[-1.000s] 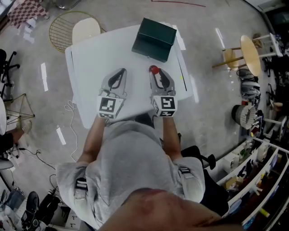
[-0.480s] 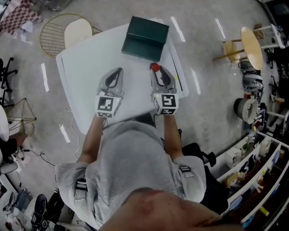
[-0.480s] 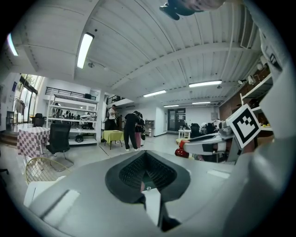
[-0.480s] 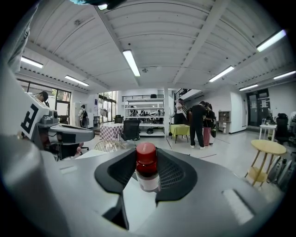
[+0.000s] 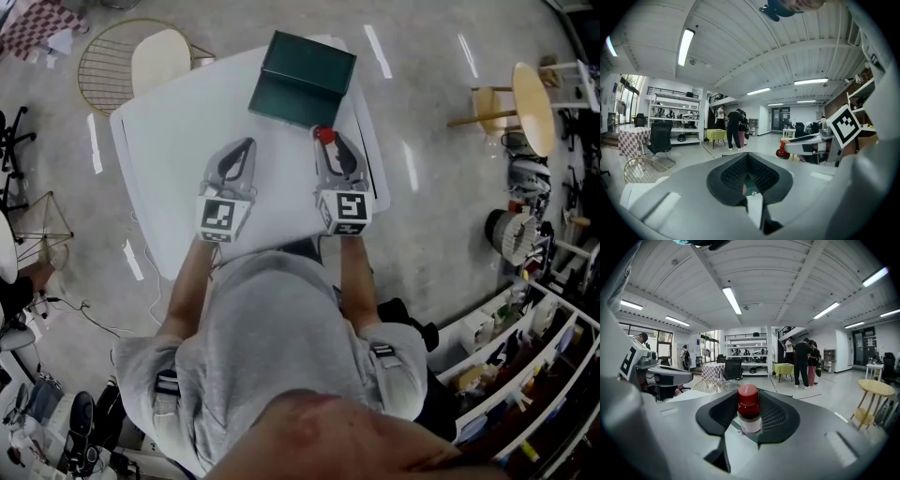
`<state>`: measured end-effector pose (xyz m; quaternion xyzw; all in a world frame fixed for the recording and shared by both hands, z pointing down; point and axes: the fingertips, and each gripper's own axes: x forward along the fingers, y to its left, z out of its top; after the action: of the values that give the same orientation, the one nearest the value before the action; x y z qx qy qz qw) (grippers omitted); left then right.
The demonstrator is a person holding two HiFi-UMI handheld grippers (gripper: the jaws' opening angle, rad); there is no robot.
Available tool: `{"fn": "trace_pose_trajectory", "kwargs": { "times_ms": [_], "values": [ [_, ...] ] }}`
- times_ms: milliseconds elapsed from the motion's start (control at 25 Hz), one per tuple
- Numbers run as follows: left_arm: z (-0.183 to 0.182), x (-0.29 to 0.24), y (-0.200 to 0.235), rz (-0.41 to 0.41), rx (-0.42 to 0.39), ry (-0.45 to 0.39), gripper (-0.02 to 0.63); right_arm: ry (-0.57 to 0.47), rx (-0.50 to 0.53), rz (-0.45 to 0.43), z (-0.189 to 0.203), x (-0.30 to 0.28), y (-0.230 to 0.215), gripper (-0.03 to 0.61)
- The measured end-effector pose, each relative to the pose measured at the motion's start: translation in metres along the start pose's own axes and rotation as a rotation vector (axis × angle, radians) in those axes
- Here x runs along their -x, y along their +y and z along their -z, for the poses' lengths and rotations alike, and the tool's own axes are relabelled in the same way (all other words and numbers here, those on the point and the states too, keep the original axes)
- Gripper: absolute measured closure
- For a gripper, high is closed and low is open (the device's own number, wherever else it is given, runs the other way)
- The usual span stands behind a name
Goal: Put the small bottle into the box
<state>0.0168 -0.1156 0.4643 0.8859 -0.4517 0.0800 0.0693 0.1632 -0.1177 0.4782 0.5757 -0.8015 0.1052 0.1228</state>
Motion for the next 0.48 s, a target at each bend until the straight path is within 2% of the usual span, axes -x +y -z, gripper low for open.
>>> {"fn": "trace_pose_trajectory", "kwargs": {
  "times_ms": [480],
  "values": [
    [0.022, -0.049, 0.019, -0.013, 0.034, 0.058, 0.603, 0.04, -0.031, 0.007, 0.015, -0.048, -0.035, 0.44]
  ]
}}
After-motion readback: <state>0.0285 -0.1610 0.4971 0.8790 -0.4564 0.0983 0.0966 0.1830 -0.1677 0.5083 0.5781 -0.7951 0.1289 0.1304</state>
